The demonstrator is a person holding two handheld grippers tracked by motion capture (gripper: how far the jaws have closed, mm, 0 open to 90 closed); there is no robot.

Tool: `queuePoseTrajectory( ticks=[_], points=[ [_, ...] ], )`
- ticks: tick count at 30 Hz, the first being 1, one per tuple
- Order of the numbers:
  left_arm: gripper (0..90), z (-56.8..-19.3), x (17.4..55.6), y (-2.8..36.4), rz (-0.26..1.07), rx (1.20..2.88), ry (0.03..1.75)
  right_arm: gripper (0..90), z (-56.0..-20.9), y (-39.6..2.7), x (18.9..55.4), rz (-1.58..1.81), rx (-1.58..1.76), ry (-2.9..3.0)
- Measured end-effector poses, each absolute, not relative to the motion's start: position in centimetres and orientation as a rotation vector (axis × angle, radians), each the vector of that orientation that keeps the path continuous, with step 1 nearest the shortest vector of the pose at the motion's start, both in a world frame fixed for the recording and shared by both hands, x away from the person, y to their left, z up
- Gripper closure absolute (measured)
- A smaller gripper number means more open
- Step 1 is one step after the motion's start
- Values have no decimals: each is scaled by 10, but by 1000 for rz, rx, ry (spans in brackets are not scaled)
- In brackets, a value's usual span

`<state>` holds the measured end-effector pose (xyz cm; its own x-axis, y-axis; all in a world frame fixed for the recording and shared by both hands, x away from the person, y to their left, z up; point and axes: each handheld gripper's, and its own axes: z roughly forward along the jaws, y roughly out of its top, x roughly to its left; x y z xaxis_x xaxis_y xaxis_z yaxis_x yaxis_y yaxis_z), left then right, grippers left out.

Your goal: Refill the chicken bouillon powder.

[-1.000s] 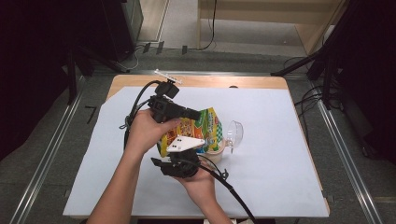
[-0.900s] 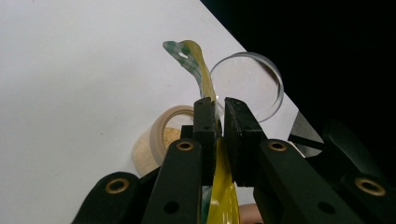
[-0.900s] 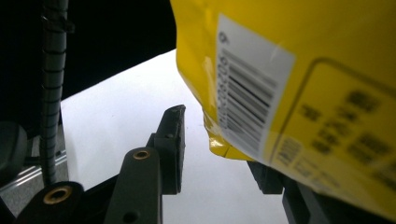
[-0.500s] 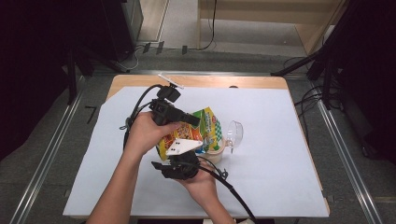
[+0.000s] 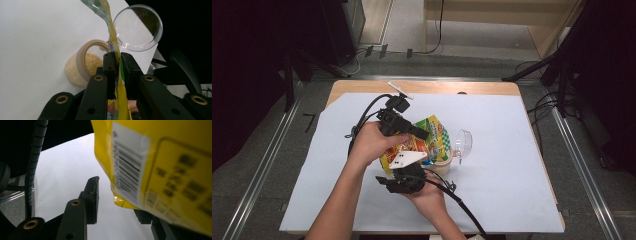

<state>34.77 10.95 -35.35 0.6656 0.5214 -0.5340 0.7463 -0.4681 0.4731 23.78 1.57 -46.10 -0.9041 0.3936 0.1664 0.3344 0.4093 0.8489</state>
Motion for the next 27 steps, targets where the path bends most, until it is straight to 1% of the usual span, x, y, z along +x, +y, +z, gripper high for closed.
queuePoseTrajectory(
  ticks=[5, 7, 10, 14, 21, 27],
  points=[
    [884, -354, 348, 119, -404, 2191, 971, 584, -463, 17, 237, 1525, 642, 2607],
    [888, -354, 347, 122, -397, 2194, 967, 548, -465, 18, 237, 1519, 642, 2606],
    [889, -353, 346, 123, -394, 2195, 960, 534, -468, 17, 238, 1536, 670, 2606],
    [889, -353, 345, 126, -388, 2201, 951, 492, -471, 15, 241, 1560, 694, 2608],
    [888, -352, 344, 134, -397, 2196, 936, 480, -473, 19, 239, 1570, 665, 2605],
    [882, -355, 345, 135, -418, 2182, 901, 492, -470, 21, 238, 1581, 658, 2602]
  ],
)
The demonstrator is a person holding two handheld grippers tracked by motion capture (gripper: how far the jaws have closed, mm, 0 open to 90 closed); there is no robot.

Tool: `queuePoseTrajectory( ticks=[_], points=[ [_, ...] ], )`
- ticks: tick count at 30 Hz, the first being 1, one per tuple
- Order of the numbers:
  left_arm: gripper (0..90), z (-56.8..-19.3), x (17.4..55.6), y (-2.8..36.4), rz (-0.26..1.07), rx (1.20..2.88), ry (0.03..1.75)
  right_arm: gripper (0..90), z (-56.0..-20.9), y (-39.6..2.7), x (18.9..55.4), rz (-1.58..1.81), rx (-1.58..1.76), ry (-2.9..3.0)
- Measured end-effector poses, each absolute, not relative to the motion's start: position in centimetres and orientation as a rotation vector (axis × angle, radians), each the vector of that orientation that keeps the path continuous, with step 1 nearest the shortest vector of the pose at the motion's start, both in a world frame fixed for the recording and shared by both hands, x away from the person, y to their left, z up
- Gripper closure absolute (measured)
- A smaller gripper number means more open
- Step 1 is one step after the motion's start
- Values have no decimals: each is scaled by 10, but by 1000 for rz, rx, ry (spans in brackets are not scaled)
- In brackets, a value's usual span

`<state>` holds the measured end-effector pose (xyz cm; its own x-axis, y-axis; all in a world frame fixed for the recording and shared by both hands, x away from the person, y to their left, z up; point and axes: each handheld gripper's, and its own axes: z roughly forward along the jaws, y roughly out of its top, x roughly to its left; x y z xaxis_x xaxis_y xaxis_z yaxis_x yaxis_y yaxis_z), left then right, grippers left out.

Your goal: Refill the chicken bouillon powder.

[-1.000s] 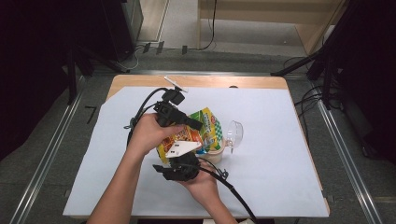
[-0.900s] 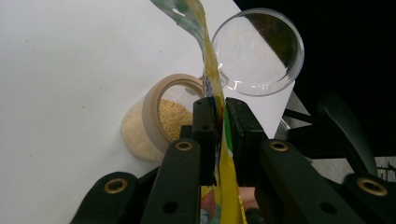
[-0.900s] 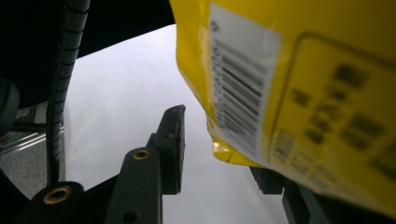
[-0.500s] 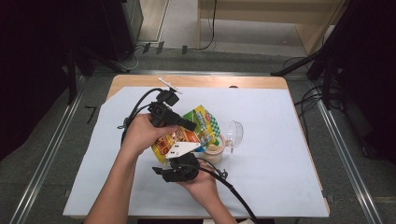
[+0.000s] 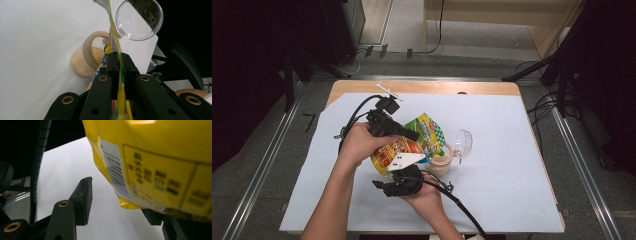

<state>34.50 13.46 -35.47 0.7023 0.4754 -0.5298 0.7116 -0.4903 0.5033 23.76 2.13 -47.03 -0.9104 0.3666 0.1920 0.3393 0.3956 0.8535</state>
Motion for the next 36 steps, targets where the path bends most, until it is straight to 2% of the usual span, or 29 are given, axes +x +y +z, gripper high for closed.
queuePoseTrajectory(
  ticks=[7, 25, 36],
  points=[
    [896, -347, 343, 160, -438, 2126, 859, 471, -468, 19, 236, 1586, 653, 2586],
    [897, -342, 335, 187, -448, 2040, 752, 442, -467, 9, 233, 1588, 680, 2525],
    [895, -346, 341, 205, -422, 1982, 809, 445, -462, -6, 230, 1629, 751, 2472]
  ],
)
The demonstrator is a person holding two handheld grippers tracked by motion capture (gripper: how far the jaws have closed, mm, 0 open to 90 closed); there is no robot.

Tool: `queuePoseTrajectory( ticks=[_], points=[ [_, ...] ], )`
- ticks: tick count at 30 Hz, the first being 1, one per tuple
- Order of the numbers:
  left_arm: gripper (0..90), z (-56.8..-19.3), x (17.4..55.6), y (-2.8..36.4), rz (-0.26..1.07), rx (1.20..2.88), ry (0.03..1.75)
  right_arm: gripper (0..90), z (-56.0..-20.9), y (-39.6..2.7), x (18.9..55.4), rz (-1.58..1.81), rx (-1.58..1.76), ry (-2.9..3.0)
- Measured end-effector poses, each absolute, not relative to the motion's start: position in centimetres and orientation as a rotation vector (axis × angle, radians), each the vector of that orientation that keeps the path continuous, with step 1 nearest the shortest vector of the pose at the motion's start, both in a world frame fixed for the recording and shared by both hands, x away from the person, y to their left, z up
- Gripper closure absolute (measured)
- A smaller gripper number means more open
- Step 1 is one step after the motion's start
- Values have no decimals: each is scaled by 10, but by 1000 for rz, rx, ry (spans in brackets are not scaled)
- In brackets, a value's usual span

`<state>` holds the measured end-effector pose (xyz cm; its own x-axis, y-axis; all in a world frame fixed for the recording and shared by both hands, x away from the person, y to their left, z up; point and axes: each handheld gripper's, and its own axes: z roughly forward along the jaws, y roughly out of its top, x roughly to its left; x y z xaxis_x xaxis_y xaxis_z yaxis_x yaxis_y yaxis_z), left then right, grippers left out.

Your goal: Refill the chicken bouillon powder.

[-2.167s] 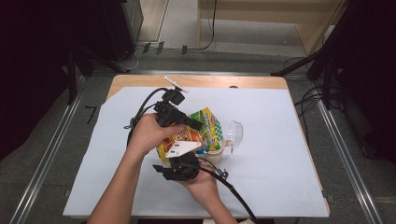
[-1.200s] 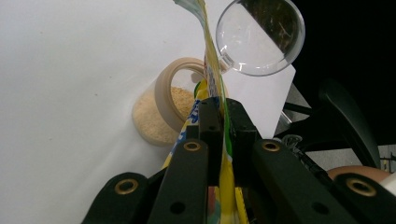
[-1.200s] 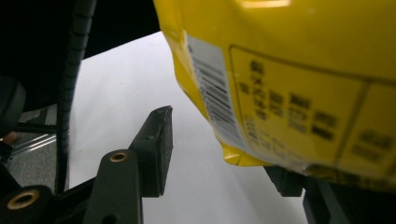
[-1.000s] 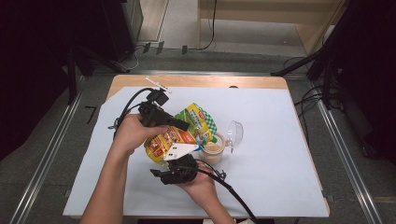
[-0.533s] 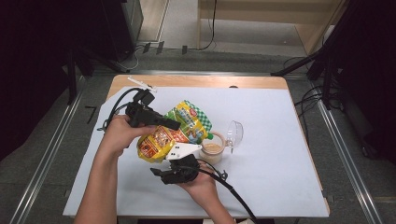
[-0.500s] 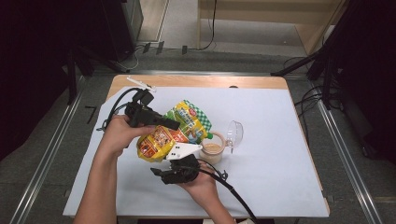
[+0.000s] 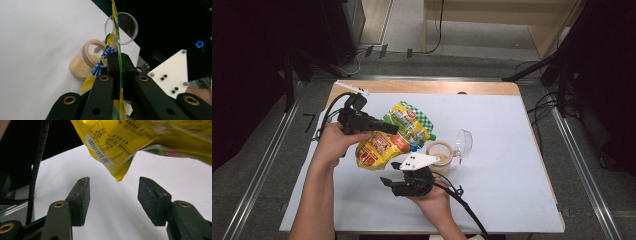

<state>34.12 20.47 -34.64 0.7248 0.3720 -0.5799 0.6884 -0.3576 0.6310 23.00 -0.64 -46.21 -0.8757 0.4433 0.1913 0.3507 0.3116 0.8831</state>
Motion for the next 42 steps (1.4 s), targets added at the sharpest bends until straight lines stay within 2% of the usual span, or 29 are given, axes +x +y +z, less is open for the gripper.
queuePoseTrajectory(
  ticks=[15, 28, 42],
  points=[
    [895, -361, 362, 215, -350, 1878, 878, 475, -462, -25, 229, 1625, 712, 2494],
    [896, -384, 380, 202, -263, 1859, 948, 462, -463, -41, 233, 1672, 733, 2508],
    [897, -407, 385, 184, -166, 1883, 951, 472, -469, -51, 238, 1642, 742, 2537]
  ],
)
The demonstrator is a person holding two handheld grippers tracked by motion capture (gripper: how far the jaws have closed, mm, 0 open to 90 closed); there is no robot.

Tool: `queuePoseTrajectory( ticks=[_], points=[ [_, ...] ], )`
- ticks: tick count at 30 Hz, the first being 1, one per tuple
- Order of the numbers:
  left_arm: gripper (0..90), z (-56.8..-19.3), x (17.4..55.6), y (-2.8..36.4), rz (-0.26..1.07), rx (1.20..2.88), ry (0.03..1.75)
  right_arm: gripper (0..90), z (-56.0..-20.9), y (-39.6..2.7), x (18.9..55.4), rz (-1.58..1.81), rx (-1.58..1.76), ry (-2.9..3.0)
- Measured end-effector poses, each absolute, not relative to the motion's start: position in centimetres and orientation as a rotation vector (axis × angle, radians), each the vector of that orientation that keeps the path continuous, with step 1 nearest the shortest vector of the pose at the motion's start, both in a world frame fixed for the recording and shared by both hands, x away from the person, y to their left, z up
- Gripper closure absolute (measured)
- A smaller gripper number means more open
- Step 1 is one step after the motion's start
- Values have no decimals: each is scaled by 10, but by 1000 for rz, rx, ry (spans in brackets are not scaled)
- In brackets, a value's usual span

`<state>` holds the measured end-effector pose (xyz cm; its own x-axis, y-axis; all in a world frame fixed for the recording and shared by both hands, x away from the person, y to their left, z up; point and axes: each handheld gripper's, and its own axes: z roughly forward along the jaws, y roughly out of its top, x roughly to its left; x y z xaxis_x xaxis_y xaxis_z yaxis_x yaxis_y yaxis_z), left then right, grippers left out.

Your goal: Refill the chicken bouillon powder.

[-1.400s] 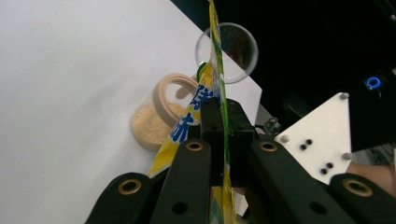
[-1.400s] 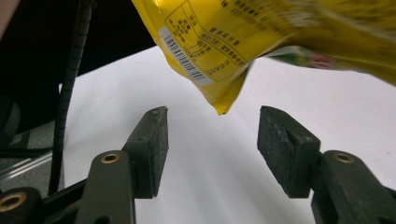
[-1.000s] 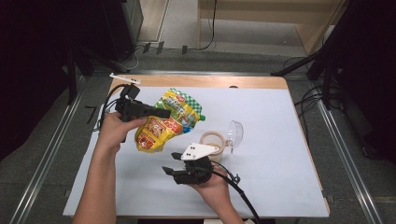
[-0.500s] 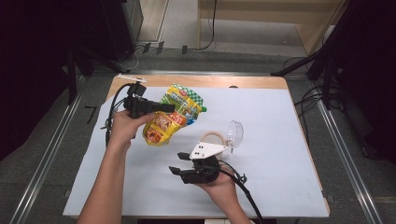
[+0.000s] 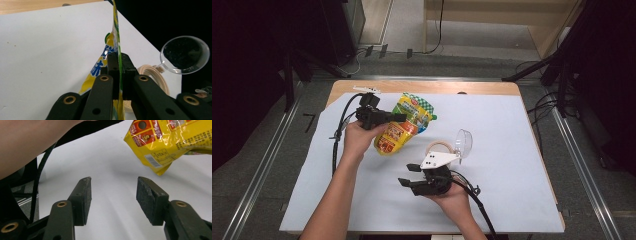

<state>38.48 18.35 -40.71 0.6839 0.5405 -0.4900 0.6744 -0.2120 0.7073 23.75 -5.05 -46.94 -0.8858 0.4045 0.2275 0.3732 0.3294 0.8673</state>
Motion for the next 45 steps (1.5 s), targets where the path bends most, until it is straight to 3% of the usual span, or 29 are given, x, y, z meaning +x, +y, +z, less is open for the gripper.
queuePoseTrajectory(
  ticks=[29, 45],
  points=[
    [892, -417, 377, 203, -232, 1874, 1019, 471, -467, -88, 242, 1627, 741, 2589],
    [883, -412, 357, 220, -196, 1873, 1024, 467, -461, -106, 238, 1635, 683, 2607]
  ],
)
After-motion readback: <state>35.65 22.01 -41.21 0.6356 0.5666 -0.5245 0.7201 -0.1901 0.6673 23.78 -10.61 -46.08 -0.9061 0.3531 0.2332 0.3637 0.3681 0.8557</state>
